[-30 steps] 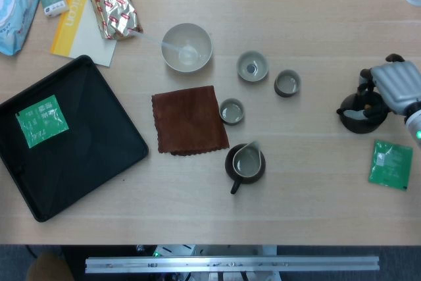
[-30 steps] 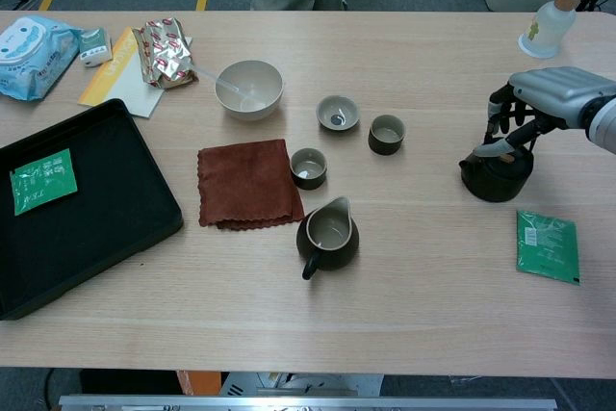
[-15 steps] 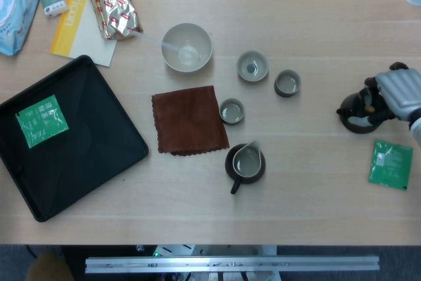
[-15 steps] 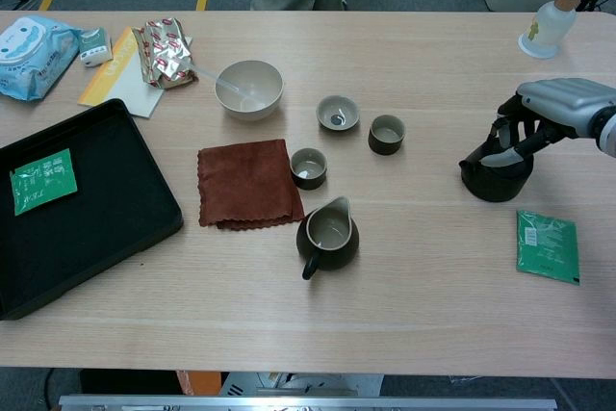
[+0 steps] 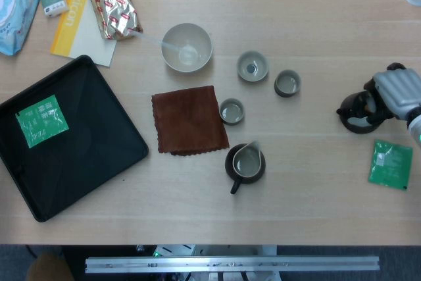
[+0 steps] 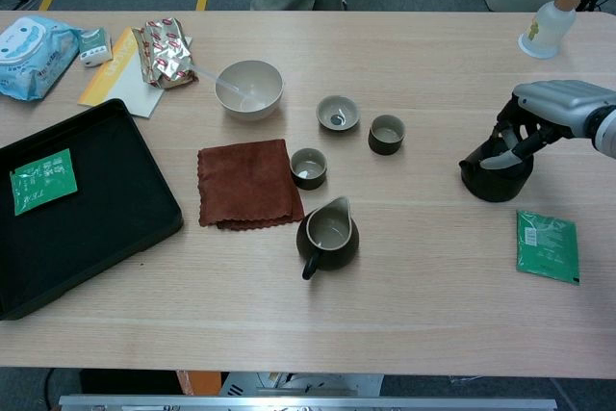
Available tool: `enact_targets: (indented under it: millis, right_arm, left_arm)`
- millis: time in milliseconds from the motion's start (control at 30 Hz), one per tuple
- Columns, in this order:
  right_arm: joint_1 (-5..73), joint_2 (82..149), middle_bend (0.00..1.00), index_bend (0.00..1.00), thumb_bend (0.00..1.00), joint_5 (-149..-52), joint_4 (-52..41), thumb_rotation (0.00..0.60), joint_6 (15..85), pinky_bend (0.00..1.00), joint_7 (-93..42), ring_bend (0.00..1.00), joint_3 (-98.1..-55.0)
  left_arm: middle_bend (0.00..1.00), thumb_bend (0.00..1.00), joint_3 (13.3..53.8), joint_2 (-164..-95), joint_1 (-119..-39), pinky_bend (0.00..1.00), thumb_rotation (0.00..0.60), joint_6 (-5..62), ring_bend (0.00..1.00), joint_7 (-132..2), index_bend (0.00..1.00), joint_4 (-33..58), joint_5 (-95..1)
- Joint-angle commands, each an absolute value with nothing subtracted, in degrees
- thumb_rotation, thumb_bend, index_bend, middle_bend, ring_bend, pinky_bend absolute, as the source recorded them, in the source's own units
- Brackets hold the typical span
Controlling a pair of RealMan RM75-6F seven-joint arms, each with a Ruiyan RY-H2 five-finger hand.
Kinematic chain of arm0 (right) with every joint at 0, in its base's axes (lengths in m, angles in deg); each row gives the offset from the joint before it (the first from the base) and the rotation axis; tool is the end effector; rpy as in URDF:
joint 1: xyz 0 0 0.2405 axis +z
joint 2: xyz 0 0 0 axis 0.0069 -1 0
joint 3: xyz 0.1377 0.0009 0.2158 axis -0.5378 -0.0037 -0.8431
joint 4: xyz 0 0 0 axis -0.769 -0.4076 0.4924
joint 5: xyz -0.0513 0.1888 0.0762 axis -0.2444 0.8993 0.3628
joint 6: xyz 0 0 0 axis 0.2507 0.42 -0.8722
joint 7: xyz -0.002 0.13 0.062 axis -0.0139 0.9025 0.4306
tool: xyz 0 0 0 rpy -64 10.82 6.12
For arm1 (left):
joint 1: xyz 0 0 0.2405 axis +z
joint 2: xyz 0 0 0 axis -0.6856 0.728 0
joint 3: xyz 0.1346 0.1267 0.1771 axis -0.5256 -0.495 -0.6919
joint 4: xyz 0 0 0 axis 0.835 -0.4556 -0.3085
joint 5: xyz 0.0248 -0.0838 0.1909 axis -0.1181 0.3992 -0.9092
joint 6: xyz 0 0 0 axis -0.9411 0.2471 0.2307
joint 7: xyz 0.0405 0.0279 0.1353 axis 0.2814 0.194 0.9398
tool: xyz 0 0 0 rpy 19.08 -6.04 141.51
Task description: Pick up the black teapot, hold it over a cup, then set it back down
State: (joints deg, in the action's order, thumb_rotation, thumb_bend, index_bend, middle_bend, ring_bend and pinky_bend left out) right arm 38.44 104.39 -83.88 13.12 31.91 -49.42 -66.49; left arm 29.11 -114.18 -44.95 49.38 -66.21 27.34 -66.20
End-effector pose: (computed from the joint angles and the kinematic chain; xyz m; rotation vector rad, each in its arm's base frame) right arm -0.2590 -0.3059 0.0397 1.8082 -1.2063 0.4215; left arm -0.3420 0.1658 0.1534 -1.2491 -0.9599 -0.8291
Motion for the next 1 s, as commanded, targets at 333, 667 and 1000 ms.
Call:
enact_targets:
  millis: [333,667,1000]
  right_arm:
    - [39.6,105.1,0.8,0.86,0.04,-82.5,12.7,0.365,31.3,0.15,-49.0,0.77,-66.7]
    - [40.0,105.4,0.87,0.94,0.0,-82.7,12.2,0.364,31.5,0.19,-48.2,0.85,-66.9]
    - [40.2,104.1,0.91,0.98,0.0,-83.4,13.4,0.361,31.7,0.22,-47.4,0.88,-67.1]
  left_arm:
    - [0.2,0.39,29.2,-114.4,-44.9,0.15,0.6,49.2,0.14,-66.8,0.14,26.5,-65.8]
    - [0.2,0.39,29.2,-114.5,-44.8,0.15,0.6,49.0,0.14,-67.0,0.14,26.2,-65.6]
    - [0.2,0.39,29.2,-114.4,-44.8,0.15,0.6,49.1,0.14,-67.1,0.14,26.2,-65.7]
